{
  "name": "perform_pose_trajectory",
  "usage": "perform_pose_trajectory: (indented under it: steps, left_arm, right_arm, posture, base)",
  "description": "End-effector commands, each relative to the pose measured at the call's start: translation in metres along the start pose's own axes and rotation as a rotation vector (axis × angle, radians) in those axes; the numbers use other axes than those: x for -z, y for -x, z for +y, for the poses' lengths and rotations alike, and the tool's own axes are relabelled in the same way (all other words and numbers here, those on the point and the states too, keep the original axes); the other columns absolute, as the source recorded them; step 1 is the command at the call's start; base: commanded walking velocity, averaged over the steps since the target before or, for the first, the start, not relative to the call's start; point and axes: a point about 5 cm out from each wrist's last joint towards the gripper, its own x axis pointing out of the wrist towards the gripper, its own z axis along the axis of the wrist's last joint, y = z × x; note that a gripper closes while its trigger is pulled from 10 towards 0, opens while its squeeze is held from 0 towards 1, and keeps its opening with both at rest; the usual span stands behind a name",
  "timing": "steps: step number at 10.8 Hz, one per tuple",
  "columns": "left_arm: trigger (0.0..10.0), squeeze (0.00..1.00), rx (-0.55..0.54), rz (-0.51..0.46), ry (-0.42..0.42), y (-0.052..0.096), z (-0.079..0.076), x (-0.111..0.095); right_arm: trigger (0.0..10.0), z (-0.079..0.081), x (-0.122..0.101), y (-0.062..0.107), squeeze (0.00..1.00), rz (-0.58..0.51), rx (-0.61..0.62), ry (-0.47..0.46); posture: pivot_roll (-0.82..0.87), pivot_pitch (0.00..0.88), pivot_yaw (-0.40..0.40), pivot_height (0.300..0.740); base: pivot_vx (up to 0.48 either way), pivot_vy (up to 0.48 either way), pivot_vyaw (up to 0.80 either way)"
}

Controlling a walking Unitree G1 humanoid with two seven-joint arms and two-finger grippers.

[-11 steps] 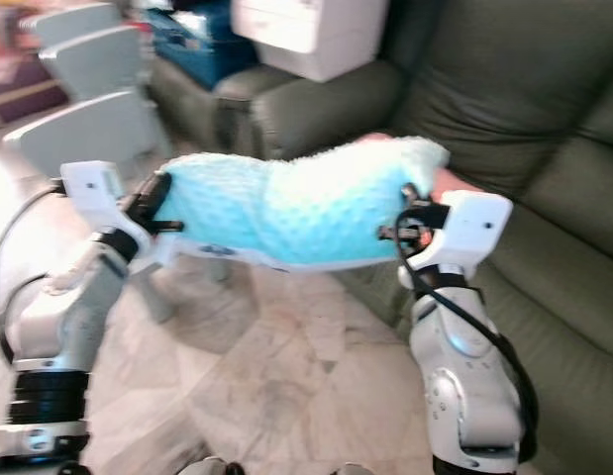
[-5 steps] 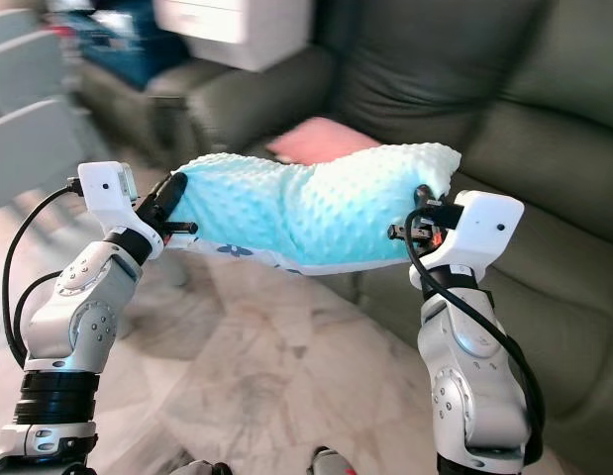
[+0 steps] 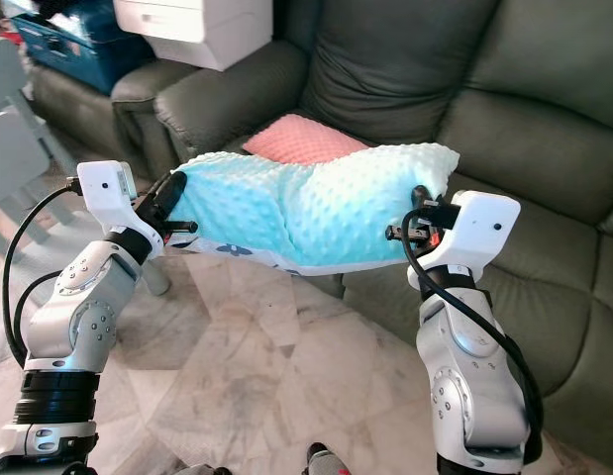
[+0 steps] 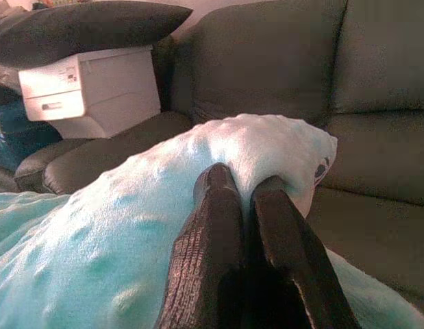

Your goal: Move the pillow to the sofa

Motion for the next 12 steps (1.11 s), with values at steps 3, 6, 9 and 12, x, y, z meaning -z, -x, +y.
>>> perform_pose_trajectory:
  steps: [3,6,9,12]
  left_arm:
    - [10.0,0.0,0.02,-0.025,-0.017,-0.0006,-0.0008,-0.0061]
    - [10.0,0.0,0.024,-0.023,-0.012,-0.0002,-0.0016,-0.0052]
    - [10.0,0.0,0.023,-0.018,-0.015,0.0002,-0.0014,-0.0045]
    - [10.0,0.0,0.025,-0.019,-0.014,0.0003,-0.002,-0.0043]
  right_arm:
    - [10.0,0.0001,-0.0042,0.0002,0.0,-0.015,-0.003,0.005]
    - [10.0,0.001,-0.004,0.0001,0.0,-0.016,-0.006,0.005]
    - [10.0,0.0016,-0.0037,0.0004,0.0,-0.018,-0.006,0.002]
    - [10.0,0.0018,-0.004,0.001,0.0,-0.021,-0.011,0.005]
  posture:
    - [-0.14,0.156,0.02,0.74]
    - [-0.14,0.157,0.021,0.74]
    - [-0.14,0.156,0.023,0.74]
    - [-0.14,0.156,0.021,0.74]
  base:
    - [0.175,0.0,-0.78]
    - [0.196,0.0,-0.78]
    - [0.0,0.0,-0.66]
    - [0.0,0.0,0.0]
